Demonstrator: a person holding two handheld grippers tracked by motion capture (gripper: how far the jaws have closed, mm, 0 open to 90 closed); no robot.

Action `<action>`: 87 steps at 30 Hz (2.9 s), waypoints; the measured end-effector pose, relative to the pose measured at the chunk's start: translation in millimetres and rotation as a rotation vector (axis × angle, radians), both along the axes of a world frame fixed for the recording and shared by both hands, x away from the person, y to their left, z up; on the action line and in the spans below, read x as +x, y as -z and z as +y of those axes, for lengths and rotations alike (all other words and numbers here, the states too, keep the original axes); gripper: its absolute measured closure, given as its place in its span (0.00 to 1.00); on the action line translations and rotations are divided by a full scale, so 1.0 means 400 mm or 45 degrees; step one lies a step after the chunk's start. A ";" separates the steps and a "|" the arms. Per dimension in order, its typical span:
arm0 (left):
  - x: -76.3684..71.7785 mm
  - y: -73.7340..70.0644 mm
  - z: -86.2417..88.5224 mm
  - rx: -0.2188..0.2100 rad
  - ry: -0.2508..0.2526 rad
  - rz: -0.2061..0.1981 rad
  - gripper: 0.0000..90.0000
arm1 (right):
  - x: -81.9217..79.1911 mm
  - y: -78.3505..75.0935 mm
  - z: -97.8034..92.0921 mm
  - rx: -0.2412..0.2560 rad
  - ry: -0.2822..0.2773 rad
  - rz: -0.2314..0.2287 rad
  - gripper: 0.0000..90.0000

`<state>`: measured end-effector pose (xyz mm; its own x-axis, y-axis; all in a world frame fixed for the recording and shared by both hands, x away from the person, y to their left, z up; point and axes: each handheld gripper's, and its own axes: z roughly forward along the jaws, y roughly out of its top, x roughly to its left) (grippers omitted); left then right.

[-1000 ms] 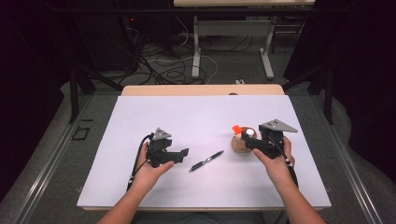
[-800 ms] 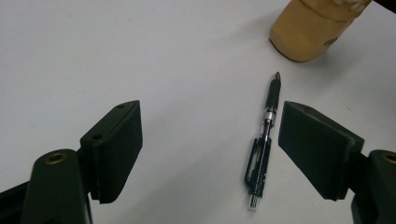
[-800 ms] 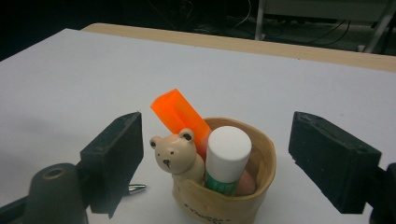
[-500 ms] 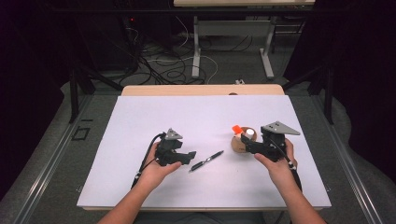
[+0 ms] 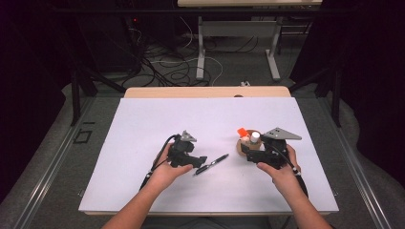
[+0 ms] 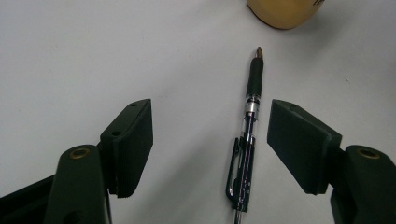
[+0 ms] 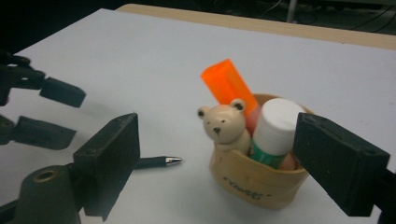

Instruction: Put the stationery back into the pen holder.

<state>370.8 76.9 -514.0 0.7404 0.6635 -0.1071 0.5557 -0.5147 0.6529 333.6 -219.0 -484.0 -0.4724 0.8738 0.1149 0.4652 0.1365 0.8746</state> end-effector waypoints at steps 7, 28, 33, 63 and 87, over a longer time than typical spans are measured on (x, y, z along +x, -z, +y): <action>0.004 0.007 -0.026 0.056 0.055 0.050 0.47 | -0.020 0.005 0.026 -0.030 -0.090 0.041 0.16; 0.024 0.031 -0.092 0.153 0.124 0.148 0.70 | -0.040 0.055 0.064 -0.061 -0.191 0.150 0.17; 0.029 0.030 -0.105 0.156 0.119 0.156 0.75 | -0.037 0.058 0.061 -0.062 -0.187 0.160 0.17; 0.032 0.052 -0.137 0.252 0.165 0.201 0.88 | -0.032 0.074 0.073 -0.058 -0.196 0.181 0.17; 0.032 0.043 -0.128 0.217 0.154 0.180 0.88 | -0.034 0.074 0.080 -0.048 -0.203 0.185 0.17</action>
<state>383.7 25.5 -531.1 0.8011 0.5886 -0.1091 0.5630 -0.6790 0.4712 320.2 -186.8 -513.6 -0.5858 0.7944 0.1604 0.5560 0.2499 0.7927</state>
